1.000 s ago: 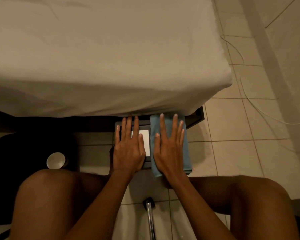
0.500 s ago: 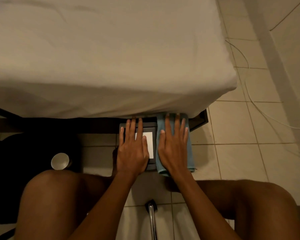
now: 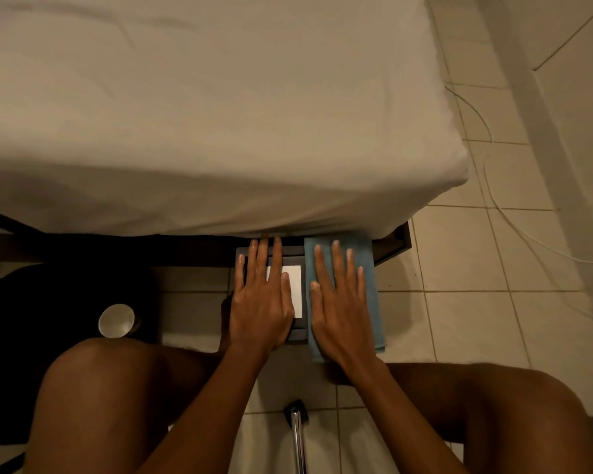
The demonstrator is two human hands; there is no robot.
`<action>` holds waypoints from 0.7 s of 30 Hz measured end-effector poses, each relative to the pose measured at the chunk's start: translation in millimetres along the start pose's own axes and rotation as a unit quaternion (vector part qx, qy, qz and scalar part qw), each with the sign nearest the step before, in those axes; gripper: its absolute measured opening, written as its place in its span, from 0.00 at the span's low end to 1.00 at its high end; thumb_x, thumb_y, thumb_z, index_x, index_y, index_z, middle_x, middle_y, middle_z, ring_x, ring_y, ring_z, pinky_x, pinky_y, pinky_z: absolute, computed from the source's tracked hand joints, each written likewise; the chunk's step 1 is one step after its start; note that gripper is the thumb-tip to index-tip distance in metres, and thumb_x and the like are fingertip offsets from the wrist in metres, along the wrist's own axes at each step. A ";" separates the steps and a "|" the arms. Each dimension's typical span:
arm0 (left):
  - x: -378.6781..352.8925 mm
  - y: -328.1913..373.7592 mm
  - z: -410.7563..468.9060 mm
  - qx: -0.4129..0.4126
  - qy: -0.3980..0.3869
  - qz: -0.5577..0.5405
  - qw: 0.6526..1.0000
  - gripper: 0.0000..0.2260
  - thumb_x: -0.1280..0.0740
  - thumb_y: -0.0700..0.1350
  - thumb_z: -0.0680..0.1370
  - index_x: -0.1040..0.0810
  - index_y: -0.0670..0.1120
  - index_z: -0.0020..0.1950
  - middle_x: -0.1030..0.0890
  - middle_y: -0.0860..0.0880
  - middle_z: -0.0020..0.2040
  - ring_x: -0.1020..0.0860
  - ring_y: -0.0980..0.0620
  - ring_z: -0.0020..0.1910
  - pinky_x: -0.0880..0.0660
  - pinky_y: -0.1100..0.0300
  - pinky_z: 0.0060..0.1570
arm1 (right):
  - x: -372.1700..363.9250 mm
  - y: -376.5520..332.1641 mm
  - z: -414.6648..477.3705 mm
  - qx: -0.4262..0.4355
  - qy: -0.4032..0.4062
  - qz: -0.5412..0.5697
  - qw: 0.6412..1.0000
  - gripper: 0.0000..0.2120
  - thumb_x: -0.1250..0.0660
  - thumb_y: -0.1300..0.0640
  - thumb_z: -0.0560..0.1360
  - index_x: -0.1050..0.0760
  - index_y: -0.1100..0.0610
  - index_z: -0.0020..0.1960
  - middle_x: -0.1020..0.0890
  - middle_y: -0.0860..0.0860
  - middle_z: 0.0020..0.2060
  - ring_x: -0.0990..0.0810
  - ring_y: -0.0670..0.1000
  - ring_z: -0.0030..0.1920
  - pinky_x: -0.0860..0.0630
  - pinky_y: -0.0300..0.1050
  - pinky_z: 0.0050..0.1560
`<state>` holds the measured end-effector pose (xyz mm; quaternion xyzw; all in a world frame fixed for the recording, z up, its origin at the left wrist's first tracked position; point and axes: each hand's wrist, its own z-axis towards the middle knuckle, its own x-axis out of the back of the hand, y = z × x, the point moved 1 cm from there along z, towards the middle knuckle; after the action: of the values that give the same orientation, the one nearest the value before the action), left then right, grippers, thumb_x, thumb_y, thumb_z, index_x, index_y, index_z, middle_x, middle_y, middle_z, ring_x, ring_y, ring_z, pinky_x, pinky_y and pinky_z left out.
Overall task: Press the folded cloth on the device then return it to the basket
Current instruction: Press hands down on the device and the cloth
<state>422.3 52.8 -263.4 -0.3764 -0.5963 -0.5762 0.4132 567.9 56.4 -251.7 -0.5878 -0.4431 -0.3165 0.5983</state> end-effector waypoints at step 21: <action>1.7 0.4 0.2 -0.001 -0.001 0.009 1.000 0.26 0.54 0.51 0.84 0.52 0.46 0.82 0.49 0.45 0.82 0.53 0.50 0.81 0.54 0.48 0.79 | -1.9 -10.2 -19.4 -0.032 0.005 0.003 0.999 0.27 0.59 0.44 0.84 0.58 0.45 0.81 0.57 0.50 0.81 0.61 0.50 0.80 0.59 0.55 0.79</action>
<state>422.1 52.9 -261.7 -0.3825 -0.5927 -0.5724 0.4180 561.0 35.9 -247.5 -0.6061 -0.4279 -0.3319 0.5826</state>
